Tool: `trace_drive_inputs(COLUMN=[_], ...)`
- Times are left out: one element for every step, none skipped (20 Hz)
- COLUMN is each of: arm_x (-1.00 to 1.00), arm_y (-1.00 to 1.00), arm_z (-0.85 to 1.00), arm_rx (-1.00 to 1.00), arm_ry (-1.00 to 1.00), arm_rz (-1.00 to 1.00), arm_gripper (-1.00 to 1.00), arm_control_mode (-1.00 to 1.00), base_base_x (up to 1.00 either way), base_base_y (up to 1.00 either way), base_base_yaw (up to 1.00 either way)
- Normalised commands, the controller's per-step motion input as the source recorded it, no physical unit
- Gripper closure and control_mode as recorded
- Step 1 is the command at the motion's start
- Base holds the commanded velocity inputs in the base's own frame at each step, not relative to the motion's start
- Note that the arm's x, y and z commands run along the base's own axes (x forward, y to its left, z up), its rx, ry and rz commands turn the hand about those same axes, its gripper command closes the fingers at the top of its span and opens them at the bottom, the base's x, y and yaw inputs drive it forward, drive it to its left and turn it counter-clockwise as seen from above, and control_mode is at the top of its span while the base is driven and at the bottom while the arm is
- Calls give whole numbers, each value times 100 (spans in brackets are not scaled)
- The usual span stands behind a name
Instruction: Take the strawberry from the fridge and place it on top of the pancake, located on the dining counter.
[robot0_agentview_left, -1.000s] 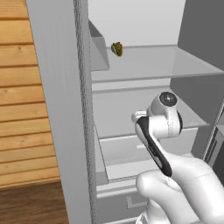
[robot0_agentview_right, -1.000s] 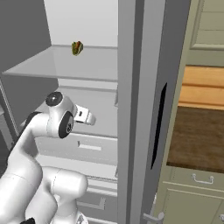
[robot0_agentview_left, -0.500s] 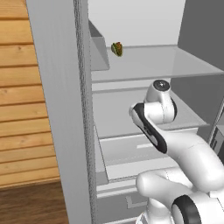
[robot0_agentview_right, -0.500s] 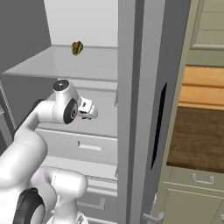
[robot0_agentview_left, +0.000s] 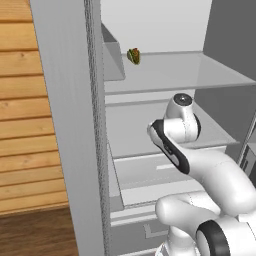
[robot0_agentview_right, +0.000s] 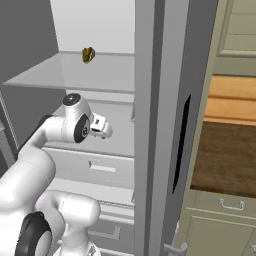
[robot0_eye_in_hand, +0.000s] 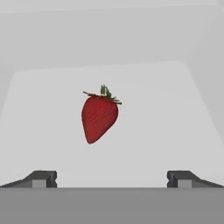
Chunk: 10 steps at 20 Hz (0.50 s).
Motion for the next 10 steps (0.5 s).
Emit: trace_drive_inputs(arm_x=[8, 14, 19, 20, 19, 21, 23, 29, 34, 36], arm_y=[0, 0, 0, 0, 0, 0, 0, 1, 2, 5], arm_z=[-5, 0, 0, 0, 0, 0, 1, 0, 0, 0], arm_rx=[0, 0, 0, 0, 0, 0, 0, 0, 0, 0], arm_ry=[0, 0, 0, 0, 0, 4, 5, 5, 5, 4], arm_rz=[0, 0, 0, 0, 0, 0, 0, 0, 0, 0], arm_gripper=[-100, -100, -100, -100, -100, -100, -100, -100, -100, -100], arm_control_mode=[-100, -100, -100, -100, -100, -100, -100, -100, -100, -100], base_base_x=[0, 0, 0, 0, 0, 0, 0, 0, 0, 0], base_base_y=[0, 0, 0, 0, 0, 0, 0, 0, 0, 0], base_base_yaw=[0, 0, 0, 0, 0, 0, 0, 0, 0, 0])
